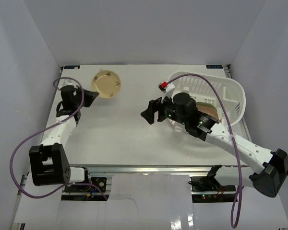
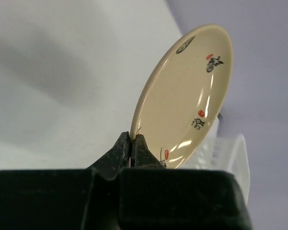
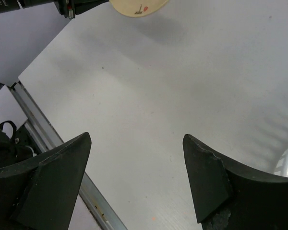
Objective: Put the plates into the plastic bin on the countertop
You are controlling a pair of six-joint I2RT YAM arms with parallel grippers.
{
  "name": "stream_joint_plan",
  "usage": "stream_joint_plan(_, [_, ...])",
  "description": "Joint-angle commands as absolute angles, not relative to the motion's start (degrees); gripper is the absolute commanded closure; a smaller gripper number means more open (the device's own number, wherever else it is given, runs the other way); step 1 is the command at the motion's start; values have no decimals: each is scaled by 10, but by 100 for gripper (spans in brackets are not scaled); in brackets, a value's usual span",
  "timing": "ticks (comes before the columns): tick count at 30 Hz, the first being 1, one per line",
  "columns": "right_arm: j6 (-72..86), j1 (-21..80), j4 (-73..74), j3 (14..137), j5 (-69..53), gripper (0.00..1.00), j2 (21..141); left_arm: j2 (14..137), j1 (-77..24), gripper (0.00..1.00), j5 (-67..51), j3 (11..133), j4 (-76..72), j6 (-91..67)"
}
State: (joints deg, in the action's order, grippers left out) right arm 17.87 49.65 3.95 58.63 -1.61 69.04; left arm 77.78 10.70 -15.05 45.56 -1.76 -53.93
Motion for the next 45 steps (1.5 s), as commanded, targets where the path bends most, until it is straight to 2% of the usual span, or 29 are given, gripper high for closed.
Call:
stream_joint_plan(1, [156, 500, 30, 641, 64, 17, 619, 736, -49, 100, -170, 538, -53, -527])
stream_joint_plan(5, [134, 500, 47, 659, 183, 18, 537, 763, -179, 100, -153, 616, -57, -517])
stream_joint_plan(10, [124, 499, 43, 642, 322, 23, 406, 878, -328, 100, -167, 728, -55, -501])
stream_joint_plan(14, [126, 499, 40, 628, 368, 24, 337, 1006, -438, 100, -153, 908, 22, -451])
stream_joint_plan(16, [120, 500, 46, 625, 380, 25, 318, 1090, -466, 100, -127, 1018, 72, -433])
stream_joint_plan(20, [125, 500, 74, 624, 402, 25, 304, 1214, -508, 100, -106, 1160, 192, -406])
stream_joint_plan(23, [123, 500, 77, 620, 406, 25, 296, 1273, -520, 100, -91, 1220, 242, -391])
stream_joint_plan(24, [123, 501, 83, 620, 407, 25, 295, 1281, -521, 98, -90, 1225, 249, -390])
stream_joint_plan(26, [125, 500, 87, 623, 407, 26, 294, 1291, -521, 79, -84, 1227, 255, -387])
stream_joint_plan(27, [125, 500, 90, 623, 406, 26, 294, 1290, -521, 50, -73, 1230, 258, -382])
stream_joint_plan(28, [125, 501, 91, 621, 404, 26, 294, 1287, -521, 37, -68, 1230, 261, -372])
stream_joint_plan(29, [126, 500, 90, 617, 403, 25, 295, 1274, -521, 16, -63, 1230, 262, -367])
stream_joint_plan(30, [127, 500, 90, 614, 401, 25, 295, 1265, -521, 2, -55, 1232, 261, -362])
stream_joint_plan(36, [136, 500, 94, 604, 377, 23, 307, 1138, -521, 2, 35, 1217, 256, -299])
stream_joint_plan(39, [134, 500, 94, 600, 367, 8, 315, 1032, -521, 2, 93, 1143, 212, -250])
stream_joint_plan(45, [116, 500, 90, 593, 345, 10, 379, 843, -521, 2, 180, 978, 178, -171])
